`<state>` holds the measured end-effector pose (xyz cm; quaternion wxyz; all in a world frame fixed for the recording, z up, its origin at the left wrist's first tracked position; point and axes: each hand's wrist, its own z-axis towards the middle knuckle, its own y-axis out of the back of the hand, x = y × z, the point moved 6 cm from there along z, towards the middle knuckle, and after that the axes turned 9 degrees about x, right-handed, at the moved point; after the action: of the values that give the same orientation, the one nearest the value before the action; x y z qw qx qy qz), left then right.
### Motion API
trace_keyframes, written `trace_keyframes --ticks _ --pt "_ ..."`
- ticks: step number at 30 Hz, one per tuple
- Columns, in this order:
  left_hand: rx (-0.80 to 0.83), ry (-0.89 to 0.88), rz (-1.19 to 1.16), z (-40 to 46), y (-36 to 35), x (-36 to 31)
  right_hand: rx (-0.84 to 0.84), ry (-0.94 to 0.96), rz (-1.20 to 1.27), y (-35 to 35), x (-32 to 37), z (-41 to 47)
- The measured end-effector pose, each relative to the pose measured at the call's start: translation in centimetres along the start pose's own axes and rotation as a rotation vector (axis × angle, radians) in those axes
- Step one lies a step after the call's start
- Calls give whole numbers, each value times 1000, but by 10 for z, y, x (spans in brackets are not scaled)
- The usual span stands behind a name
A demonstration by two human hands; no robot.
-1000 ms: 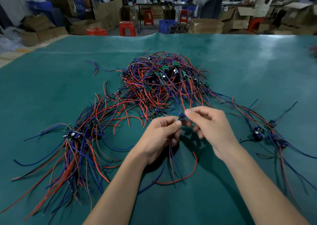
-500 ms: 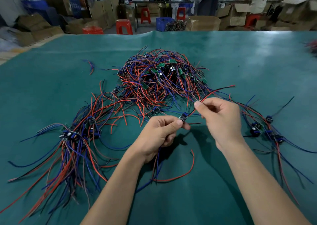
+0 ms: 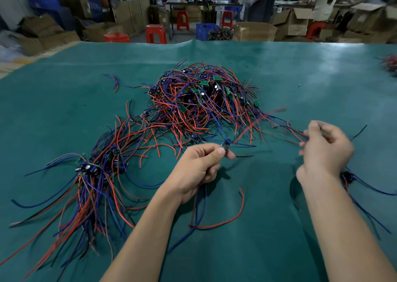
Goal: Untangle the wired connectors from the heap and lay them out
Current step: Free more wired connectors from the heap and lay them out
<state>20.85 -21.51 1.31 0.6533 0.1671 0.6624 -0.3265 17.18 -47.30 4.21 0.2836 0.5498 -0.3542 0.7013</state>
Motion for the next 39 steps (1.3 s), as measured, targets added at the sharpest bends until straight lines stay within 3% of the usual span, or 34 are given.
trace_keyframes --ticks 2,5,8,10,17,27,31,34,39 --pt "-40 -14 -44 1 2 0 99 -89 -6 -9 -3 -4" --pt "-52 -17 -47 1 1 1 522 -160 -168 -49 -8 -34" --pt "-42 -22 -59 1 1 2 912 -137 -203 -82 -16 -75" --pt "-31 -29 -50 0 0 0 1005 -57 -176 -89 -15 -87" --pt "-6 15 54 -2 -3 -3 927 0 -97 -84 -3 -80" --pt "56 45 115 -4 -10 -5 353 -37 93 -37 5 -25" --pt "-27 59 67 -3 -5 -5 128 60 188 -15 24 -18" --pt "-83 57 13 -3 -3 -6 216 49 206 -26 41 -29" --pt "-76 42 -17 -1 -4 -6 746 -1 87 -109 68 -98"
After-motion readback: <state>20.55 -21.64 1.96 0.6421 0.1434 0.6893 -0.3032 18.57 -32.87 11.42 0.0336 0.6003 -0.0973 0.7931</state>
